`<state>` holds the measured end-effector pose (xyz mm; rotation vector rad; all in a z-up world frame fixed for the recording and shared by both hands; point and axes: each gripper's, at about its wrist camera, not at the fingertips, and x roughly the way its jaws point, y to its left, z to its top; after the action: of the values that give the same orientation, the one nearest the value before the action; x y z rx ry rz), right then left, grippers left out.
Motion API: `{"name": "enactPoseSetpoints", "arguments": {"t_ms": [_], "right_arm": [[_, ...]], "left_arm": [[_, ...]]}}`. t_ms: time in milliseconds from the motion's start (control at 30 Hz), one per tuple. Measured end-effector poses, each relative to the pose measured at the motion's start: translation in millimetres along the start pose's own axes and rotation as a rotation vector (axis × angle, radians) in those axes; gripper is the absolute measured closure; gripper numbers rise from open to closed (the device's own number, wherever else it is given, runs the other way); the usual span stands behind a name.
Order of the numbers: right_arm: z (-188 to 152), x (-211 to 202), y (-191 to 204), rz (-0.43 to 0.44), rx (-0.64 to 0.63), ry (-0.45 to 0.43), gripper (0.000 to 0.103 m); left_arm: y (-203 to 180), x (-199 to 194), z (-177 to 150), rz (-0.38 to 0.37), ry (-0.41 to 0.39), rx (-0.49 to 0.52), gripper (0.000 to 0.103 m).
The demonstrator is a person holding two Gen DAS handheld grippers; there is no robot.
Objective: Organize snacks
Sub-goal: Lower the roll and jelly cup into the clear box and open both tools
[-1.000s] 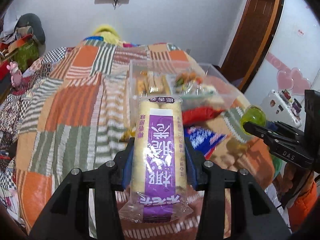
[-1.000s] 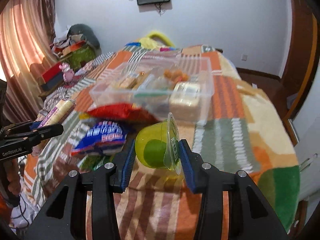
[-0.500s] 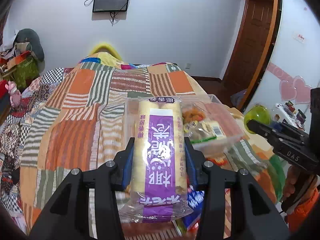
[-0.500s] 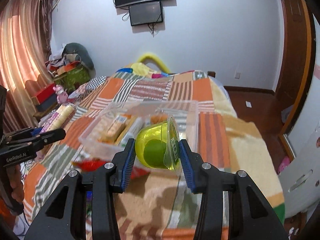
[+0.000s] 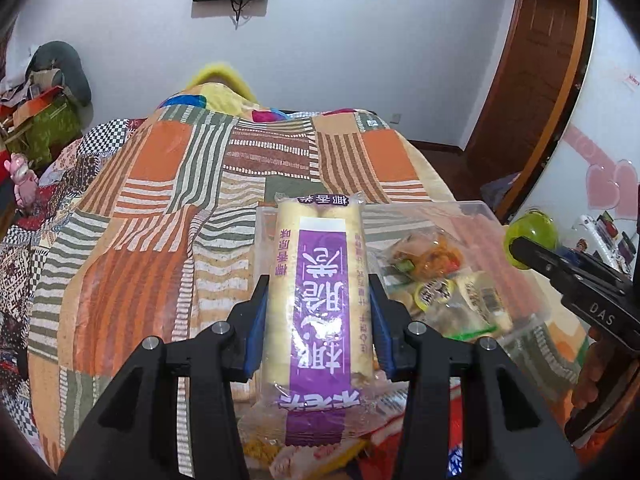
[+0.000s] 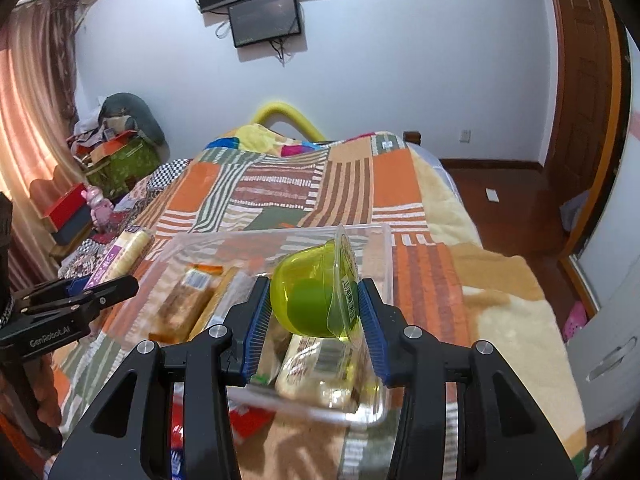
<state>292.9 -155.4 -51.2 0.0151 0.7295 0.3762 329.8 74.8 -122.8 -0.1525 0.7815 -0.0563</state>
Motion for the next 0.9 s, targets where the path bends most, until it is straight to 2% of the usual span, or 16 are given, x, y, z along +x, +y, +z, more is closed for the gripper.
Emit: {"name": "enactPoseSetpoints", "arguments": {"t_ms": [400,467,600,900], "right_arm": [[1.2,26.2,3.9,-0.008,-0.039,0.069,0.062],[1.2,27.0,3.7,-0.008,-0.047,0.080,0.061],[4.6,13.1,3.8,-0.021,-0.072,0.040,0.061],[6.6,-31.9,11.2,0.036,-0.094,-0.008,0.057]], "left_arm": [[1.5,26.4,3.1,0.007,0.041,-0.032,0.058],[0.5,22.6,3.1,0.005,0.036,-0.025,0.057],[-3.6,7.2,5.0,-0.005,0.018,-0.007,0.057],[-8.8,-41.2,-9.1,-0.011,-0.014,0.038,0.049]]}}
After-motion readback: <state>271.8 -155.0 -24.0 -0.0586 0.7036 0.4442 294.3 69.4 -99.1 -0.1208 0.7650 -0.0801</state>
